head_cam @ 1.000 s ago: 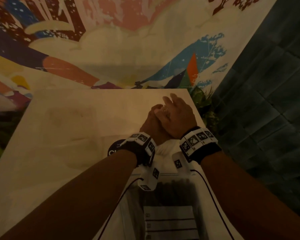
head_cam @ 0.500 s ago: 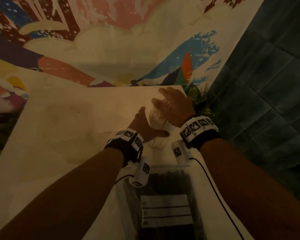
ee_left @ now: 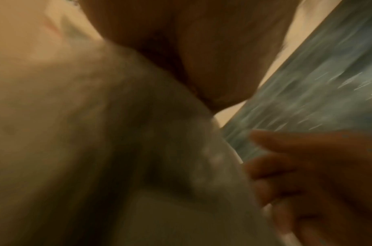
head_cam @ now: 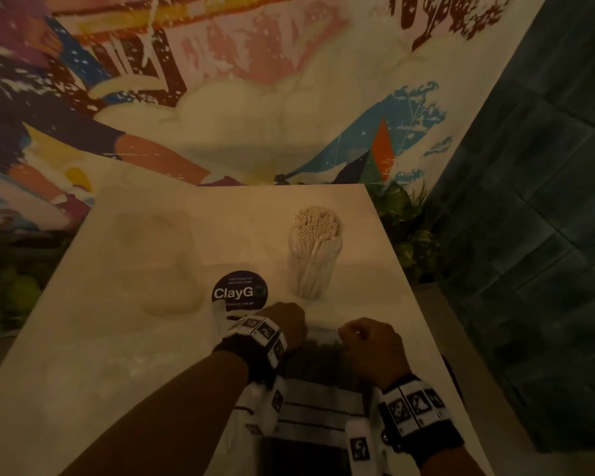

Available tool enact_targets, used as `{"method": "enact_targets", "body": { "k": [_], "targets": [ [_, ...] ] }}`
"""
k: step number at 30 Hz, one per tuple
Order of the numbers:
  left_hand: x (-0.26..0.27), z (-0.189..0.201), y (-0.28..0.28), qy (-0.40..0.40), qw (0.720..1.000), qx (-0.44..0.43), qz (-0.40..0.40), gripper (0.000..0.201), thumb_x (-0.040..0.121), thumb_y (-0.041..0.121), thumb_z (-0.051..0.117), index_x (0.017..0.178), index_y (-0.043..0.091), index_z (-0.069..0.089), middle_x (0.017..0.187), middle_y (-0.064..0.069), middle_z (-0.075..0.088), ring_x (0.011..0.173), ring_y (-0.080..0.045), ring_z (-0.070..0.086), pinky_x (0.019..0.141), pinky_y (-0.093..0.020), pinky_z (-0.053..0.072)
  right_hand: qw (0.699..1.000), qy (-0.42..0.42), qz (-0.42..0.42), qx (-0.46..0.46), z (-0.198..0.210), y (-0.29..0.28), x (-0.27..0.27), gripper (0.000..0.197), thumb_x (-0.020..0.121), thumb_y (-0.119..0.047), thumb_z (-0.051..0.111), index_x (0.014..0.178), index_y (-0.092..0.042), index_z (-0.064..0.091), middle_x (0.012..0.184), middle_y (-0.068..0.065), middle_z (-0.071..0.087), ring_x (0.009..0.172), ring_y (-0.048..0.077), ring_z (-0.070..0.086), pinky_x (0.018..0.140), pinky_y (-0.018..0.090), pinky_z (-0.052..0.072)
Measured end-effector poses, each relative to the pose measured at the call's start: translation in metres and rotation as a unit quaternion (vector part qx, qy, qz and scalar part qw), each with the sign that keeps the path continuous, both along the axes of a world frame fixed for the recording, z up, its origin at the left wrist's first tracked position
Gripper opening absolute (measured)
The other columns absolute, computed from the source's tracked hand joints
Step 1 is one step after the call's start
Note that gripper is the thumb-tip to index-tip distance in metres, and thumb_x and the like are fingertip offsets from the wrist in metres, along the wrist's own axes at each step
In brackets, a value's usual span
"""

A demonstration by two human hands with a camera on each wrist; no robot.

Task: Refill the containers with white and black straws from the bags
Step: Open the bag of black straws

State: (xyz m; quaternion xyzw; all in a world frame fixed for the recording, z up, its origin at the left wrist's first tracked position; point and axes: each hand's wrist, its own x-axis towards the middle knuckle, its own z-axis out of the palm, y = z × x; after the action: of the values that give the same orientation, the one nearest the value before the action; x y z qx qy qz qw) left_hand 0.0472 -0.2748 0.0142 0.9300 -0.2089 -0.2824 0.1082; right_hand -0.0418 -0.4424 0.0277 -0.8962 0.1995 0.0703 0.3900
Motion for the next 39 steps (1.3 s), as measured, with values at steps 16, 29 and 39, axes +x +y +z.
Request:
{"method": "enact_targets", "body": {
  "k": [16, 29, 39],
  "targets": [
    [-0.125, 0.204, 0.023, -0.014, 0.906, -0.423, -0.015, 0.02, 0.09, 0.031, 0.063, 0.099, 0.013, 0.065, 0.093, -0.005, 0.069, 0.075, -0.015, 0.064, 0.076, -0.035, 0.056, 0.936, -0.145, -0.022, 0.319, 0.183, 0.019, -0.084, 0.011, 0.086, -0.007, 0.059, 0.077, -0.005, 0.064, 0.054, 0.009, 0.056, 0.043, 0.017, 0.046, 0.046, 0.033, 0.037],
    [-0.117, 0.203, 0.167, -0.011, 0.825, -0.521, 0.221, 0.037, 0.084, 0.033, 0.058, 0.1, 0.0, 0.056, 0.086, -0.019, 0.069, 0.064, -0.026, 0.068, 0.063, -0.042, 0.058, 0.906, -0.175, 0.125, 0.364, 0.197, 0.174, -0.037, 0.02, 0.092, -0.012, 0.056, 0.079, -0.004, 0.07, 0.069, 0.016, 0.068, 0.058, 0.025, 0.062, 0.05, 0.03, 0.052],
    [-0.096, 0.156, 0.225, -0.139, 0.873, -0.333, 0.33, 0.044, 0.083, 0.05, 0.063, 0.072, 0.007, 0.064, 0.06, -0.008, 0.069, 0.046, -0.014, 0.065, 0.05, -0.025, 0.054, 0.952, -0.077, 0.154, 0.251, 0.131, 0.242, -0.006, 0.024, 0.083, -0.015, 0.07, 0.061, -0.014, 0.062, 0.049, -0.002, 0.057, 0.044, 0.011, 0.051, 0.046, 0.025, 0.042]
  ]
}}
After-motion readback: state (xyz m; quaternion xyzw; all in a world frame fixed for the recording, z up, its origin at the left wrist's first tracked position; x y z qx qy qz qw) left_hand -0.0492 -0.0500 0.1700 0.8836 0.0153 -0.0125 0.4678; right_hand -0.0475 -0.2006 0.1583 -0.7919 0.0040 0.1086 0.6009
